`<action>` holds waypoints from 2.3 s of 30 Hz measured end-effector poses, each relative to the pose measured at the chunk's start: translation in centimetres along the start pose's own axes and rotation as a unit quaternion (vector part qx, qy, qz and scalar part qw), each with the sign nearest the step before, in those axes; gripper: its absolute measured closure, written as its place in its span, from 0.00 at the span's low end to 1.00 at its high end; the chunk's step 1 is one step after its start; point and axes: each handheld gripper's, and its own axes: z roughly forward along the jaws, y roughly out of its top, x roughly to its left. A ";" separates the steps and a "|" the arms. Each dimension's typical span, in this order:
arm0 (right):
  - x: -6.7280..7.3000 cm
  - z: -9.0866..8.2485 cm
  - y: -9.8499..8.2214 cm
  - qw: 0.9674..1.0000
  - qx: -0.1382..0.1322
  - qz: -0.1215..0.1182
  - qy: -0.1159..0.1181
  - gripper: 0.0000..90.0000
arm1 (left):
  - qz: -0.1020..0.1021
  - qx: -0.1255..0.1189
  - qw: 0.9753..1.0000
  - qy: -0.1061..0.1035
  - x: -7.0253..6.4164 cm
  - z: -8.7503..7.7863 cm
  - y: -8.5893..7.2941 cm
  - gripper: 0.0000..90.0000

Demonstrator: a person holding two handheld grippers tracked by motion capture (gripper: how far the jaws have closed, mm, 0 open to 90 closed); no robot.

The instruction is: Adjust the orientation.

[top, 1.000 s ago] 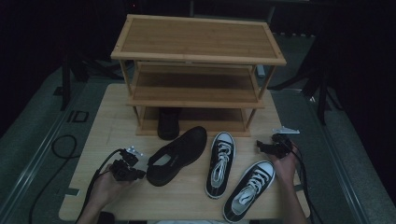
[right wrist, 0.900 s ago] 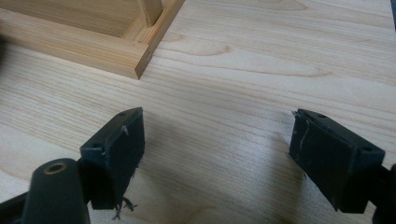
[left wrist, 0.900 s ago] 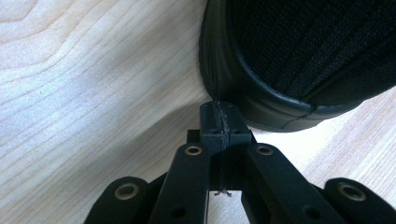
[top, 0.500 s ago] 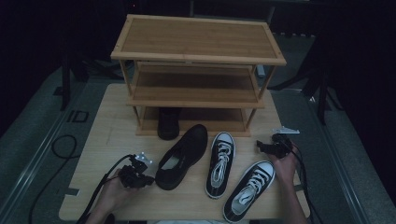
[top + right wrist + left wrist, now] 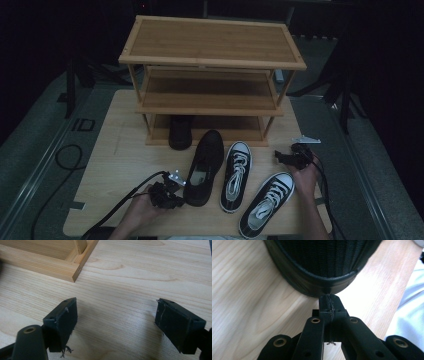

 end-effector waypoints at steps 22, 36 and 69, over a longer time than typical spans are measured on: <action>0.0 0.0 0.0 1.000 0.000 0.000 0.000 0.20 | 0.017 -0.001 0.999 0.027 0.1 -1.8 1.8 0.99; 0.0 0.0 0.0 1.000 0.000 0.000 0.001 0.20 | 0.006 -0.066 0.994 0.092 1.5 -7.7 6.0 0.93; 0.0 0.0 0.0 1.000 -0.001 0.000 0.002 0.20 | -0.005 0.006 0.989 0.148 0.4 -2.7 13.4 0.93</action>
